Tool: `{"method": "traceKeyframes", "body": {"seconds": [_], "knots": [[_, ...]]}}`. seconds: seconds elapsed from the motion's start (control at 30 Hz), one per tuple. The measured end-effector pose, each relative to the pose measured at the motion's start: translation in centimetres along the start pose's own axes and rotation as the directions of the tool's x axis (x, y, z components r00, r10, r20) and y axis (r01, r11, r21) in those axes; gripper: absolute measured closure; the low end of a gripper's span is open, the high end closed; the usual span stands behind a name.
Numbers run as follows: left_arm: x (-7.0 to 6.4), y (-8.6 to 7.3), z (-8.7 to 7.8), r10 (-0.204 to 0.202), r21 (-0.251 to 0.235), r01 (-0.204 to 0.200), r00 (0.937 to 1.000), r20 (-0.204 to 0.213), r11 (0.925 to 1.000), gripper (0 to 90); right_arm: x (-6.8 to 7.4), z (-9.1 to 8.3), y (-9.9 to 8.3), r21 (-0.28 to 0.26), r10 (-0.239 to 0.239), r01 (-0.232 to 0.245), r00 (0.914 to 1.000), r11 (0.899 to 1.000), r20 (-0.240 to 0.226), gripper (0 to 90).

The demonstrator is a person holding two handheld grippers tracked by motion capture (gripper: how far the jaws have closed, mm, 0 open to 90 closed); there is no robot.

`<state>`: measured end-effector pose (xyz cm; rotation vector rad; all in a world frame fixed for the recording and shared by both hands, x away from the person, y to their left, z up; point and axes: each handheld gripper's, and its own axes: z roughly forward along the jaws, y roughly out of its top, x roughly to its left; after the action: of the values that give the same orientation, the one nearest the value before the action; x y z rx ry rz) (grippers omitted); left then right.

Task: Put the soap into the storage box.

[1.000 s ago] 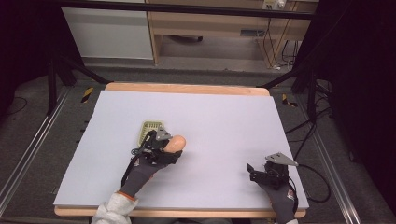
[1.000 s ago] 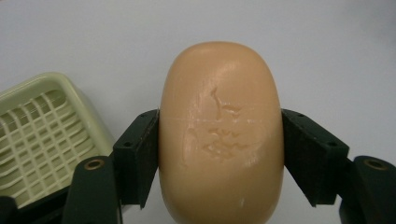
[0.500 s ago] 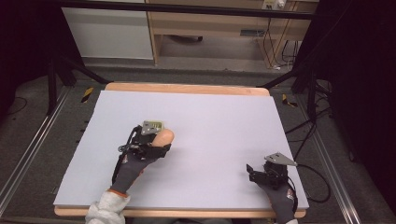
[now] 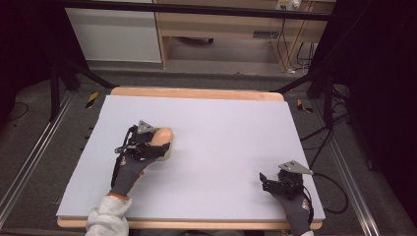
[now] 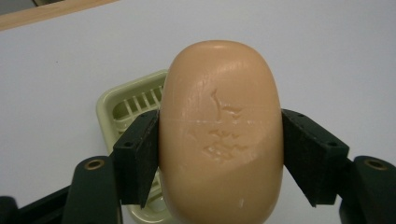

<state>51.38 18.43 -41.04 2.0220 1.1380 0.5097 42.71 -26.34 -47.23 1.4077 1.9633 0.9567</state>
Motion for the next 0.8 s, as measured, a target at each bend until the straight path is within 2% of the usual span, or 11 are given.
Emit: {"method": "traceKeyframes", "body": {"seconds": [0.2, 0.8], "knots": [[0.8, -0.2, 1.0, -0.013, 0.015, 0.013, 0.9995, -0.028, 0.9998, 31.6, 0.0, 0.0, 0.0, 0.001, 0.004, -0.004, 1.0, 1.0, 0.004, 12.6], [2.3, -0.5, 3.3, -0.045, 0.048, 0.048, 0.9968, -0.067, 0.9977, 31.6, 0.0, 0.1, 0.0, 0.006, 0.008, -0.008, 1.0, 1.0, -0.001, 12.6]]}}
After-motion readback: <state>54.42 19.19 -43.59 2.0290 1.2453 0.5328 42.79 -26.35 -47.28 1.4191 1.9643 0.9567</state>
